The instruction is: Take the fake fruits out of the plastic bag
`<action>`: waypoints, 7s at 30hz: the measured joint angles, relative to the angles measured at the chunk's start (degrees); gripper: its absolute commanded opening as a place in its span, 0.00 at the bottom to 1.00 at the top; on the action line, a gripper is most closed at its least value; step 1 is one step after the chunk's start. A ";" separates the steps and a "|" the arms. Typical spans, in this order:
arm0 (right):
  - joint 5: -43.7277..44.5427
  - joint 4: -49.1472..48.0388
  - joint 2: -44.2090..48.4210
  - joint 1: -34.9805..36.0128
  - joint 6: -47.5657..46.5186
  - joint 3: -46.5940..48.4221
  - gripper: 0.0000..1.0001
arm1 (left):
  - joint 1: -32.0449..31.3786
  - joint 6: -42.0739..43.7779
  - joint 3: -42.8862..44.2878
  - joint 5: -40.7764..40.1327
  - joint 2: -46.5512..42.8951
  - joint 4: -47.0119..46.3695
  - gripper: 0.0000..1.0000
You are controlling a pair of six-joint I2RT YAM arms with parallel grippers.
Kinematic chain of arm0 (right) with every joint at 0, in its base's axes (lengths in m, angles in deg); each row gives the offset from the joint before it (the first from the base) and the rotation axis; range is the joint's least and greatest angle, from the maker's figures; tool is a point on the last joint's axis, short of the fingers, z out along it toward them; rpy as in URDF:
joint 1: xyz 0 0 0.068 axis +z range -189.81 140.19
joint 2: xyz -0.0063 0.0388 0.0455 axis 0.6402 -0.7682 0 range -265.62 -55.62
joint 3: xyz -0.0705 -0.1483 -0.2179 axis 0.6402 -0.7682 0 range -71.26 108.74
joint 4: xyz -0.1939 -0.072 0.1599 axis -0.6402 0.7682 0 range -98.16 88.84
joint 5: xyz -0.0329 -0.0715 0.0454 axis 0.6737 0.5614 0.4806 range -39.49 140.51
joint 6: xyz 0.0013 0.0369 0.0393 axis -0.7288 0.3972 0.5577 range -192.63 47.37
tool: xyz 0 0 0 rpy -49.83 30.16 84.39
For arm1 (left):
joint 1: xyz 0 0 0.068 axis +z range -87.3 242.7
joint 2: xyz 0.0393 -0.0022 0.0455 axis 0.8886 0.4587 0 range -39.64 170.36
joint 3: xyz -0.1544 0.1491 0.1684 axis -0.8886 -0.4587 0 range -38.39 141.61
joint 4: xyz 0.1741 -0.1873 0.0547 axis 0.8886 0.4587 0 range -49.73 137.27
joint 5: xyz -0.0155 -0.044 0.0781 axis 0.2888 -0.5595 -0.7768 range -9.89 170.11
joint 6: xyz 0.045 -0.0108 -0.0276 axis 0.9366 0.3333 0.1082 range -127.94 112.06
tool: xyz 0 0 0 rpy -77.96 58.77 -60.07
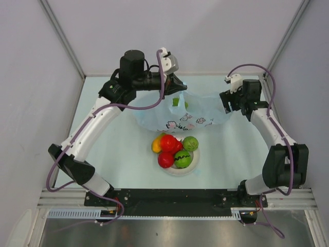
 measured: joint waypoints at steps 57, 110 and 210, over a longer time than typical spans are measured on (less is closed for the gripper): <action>-23.17 27.98 21.05 13.09 10.03 14.67 0.14 | -8.00 -18.25 4.33 -9.03 12.04 -3.91 0.00; 7.32 1.05 -7.41 -6.19 12.61 -14.27 0.28 | -8.15 -22.32 -6.34 -0.07 8.90 -9.49 0.00; -9.42 -4.37 -8.15 8.87 5.90 -8.87 0.52 | -6.62 -12.13 -17.53 -4.92 -2.86 -13.20 0.00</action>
